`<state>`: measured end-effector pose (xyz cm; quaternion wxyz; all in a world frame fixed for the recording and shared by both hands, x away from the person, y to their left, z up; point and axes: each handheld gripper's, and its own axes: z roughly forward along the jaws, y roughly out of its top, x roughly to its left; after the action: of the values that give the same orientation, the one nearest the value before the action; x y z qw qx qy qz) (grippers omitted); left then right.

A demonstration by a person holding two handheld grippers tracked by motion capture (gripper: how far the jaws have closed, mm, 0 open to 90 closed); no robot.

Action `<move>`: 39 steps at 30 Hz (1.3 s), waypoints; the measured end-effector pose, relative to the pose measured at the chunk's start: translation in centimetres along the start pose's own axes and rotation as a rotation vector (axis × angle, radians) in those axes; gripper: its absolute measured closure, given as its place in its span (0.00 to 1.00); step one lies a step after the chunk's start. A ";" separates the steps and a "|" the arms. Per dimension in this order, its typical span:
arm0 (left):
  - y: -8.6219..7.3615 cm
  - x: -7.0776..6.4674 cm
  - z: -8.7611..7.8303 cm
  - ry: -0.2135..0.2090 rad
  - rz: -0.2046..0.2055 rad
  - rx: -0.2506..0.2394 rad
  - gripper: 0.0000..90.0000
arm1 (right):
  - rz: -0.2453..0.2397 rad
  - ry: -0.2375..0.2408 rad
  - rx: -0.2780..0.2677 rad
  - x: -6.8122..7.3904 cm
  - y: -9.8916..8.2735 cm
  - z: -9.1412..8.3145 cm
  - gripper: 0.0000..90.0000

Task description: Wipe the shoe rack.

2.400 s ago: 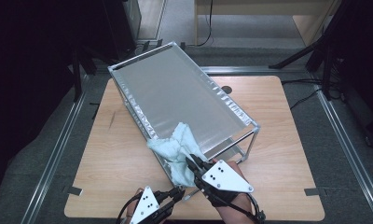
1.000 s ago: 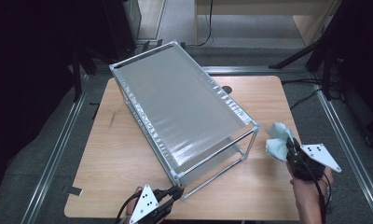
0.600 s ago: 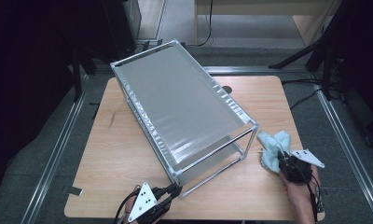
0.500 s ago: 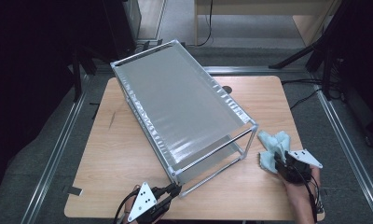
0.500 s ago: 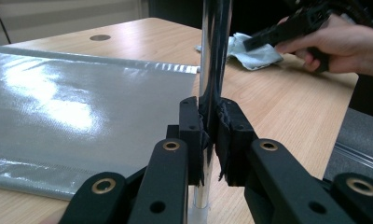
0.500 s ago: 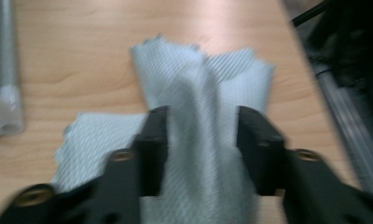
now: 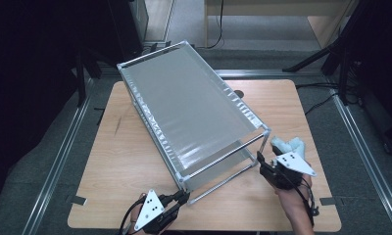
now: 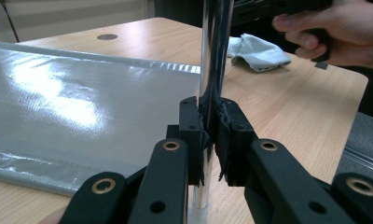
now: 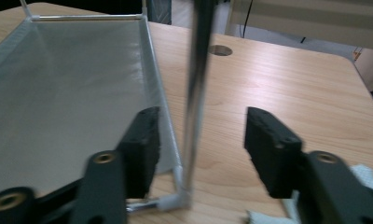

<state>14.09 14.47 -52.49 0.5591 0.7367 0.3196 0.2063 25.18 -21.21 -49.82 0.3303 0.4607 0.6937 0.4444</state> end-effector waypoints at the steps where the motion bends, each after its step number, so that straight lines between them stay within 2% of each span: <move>1: 0.0 0.0 0.0 0.000 0.000 0.002 0.91 | 0.011 0.000 -0.003 0.3 0.0 0.3 0.65; 3: 0.0 0.0 0.1 0.001 0.002 0.002 0.91 | 0.048 -0.012 -0.008 0.5 0.2 0.8 0.80; 5: 0.1 0.0 0.2 -0.009 -0.007 0.004 0.91 | 0.079 -0.022 -0.014 0.5 0.2 1.3 0.90; 8: 0.2 -0.2 0.5 -0.027 0.004 0.008 0.91 | 0.054 -0.055 -0.031 0.8 0.2 2.0 0.91; 11: 0.4 -0.5 1.0 -0.039 0.010 0.013 0.91 | 0.078 -0.059 -0.034 0.7 0.6 3.0 0.92; 13: 0.6 -0.7 1.5 -0.052 0.018 0.019 0.91 | 0.072 -0.074 -0.038 0.7 0.9 3.8 0.92; 17: 1.2 -1.1 3.1 -0.065 0.027 0.029 0.91 | 0.091 -0.082 -0.027 0.3 2.0 6.0 0.92; 20: 1.6 -1.4 4.6 -0.080 0.004 0.025 0.91 | 0.091 -0.104 -0.022 0.1 3.0 8.1 0.92; 21: 1.7 -1.6 5.0 -0.087 -0.005 0.023 0.91 | 0.078 -0.119 -0.021 0.2 3.3 8.8 0.92; 23: 1.8 -2.0 5.8 -0.089 -0.003 0.017 0.91 | 0.069 -0.116 -0.006 0.1 3.9 10.0 0.91; 24: 1.9 -2.2 6.1 -0.083 -0.005 0.015 0.91 | 0.071 -0.103 0.004 0.0 4.2 10.3 0.88; 25: 2.0 -2.3 6.4 -0.077 -0.006 0.015 0.91 | 0.077 -0.092 0.012 -0.2 4.3 10.5 0.79; 28: 2.3 -2.2 7.5 -0.064 -0.014 0.012 0.91 | 0.122 -0.086 0.006 -0.6 4.3 9.7 0.62; 29: 2.4 -2.1 8.0 -0.060 -0.014 0.011 0.91 | 0.138 -0.083 0.003 -0.6 4.1 9.2 0.60; 31: 2.8 -2.0 9.0 -0.046 -0.015 0.006 0.91 | 0.138 -0.086 0.006 -0.5 3.6 7.9 0.59; 32: 2.9 -2.0 9.5 -0.030 -0.011 0.004 0.91 | 0.128 -0.081 0.006 -0.3 3.4 7.1 0.58; 34: 3.2 -2.1 10.5 -0.020 -0.019 -0.005 0.91 | 0.077 -0.082 0.000 0.4 2.8 5.4 0.56; 39: 4.0 -2.2 12.9 -0.005 -0.022 0.000 0.91 | 0.018 -0.021 -0.002 2.1 0.6 1.6 0.53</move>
<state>22.09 3.30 -52.26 0.5621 0.7336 0.3262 0.1985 25.99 -18.71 -50.01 0.3339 0.4711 0.6858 0.4430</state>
